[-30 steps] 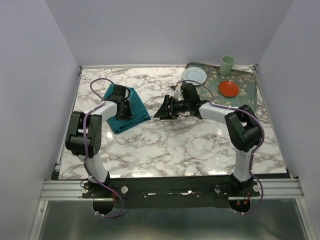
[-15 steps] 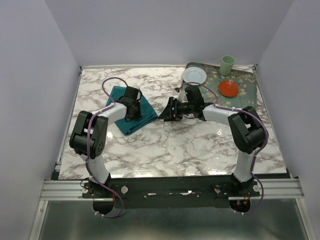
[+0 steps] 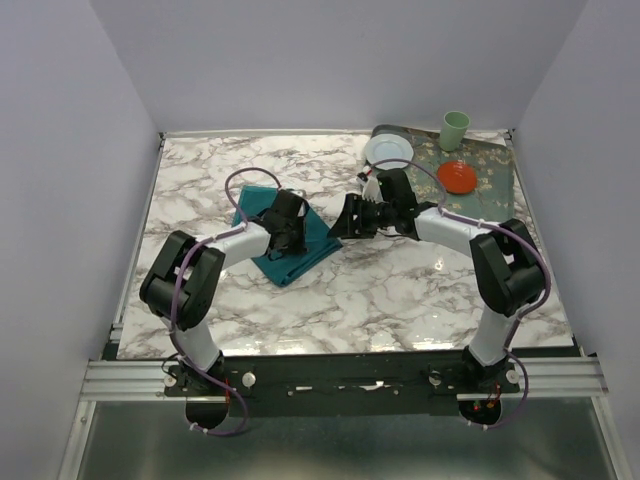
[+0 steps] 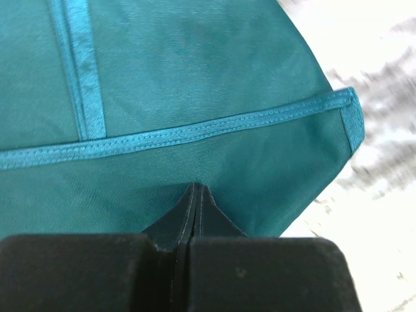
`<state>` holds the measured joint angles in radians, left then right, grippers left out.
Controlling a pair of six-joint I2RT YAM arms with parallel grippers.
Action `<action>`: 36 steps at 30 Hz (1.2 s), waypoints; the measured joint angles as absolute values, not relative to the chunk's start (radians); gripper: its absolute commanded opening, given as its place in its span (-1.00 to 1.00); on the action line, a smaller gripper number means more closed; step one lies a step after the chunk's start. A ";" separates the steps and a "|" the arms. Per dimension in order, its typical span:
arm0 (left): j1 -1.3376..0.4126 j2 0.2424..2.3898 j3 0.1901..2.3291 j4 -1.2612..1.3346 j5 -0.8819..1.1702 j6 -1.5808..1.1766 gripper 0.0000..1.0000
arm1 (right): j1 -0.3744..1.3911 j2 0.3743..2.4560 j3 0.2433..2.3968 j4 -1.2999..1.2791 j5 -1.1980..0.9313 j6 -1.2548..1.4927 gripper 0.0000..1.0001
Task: Fold the napkin, place the utensils inside, and roll it up
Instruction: Fold the napkin
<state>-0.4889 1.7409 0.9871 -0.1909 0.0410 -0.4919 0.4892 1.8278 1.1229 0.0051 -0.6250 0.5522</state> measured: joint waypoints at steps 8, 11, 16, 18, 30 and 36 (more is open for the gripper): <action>-0.557 1.655 0.926 -0.253 0.072 -0.521 -0.51 | 0.487 1.786 1.128 -0.086 -0.543 0.442 0.32; -0.556 1.599 0.928 -0.307 0.071 -0.521 -0.41 | 0.487 1.786 1.140 -0.111 -0.531 0.424 0.32; -0.511 1.525 1.012 -0.364 0.072 -0.521 -0.80 | 0.487 1.787 1.175 -0.131 -0.529 0.417 0.32; -0.472 1.535 1.051 -0.370 0.072 -0.520 -0.91 | 0.487 1.794 1.196 -0.133 -0.529 0.417 0.31; -0.261 1.867 1.305 -0.415 -0.029 -0.490 -1.00 | 0.485 1.821 1.255 -0.140 -0.530 0.426 0.25; -0.260 1.947 1.345 -0.429 -0.054 -0.487 -1.00 | 0.487 1.824 1.256 -0.144 -0.532 0.428 0.19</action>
<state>-0.2600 1.9469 1.3445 -0.4294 -0.0540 -0.4866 0.4873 1.8236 1.2560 -0.1440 -0.5323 0.4278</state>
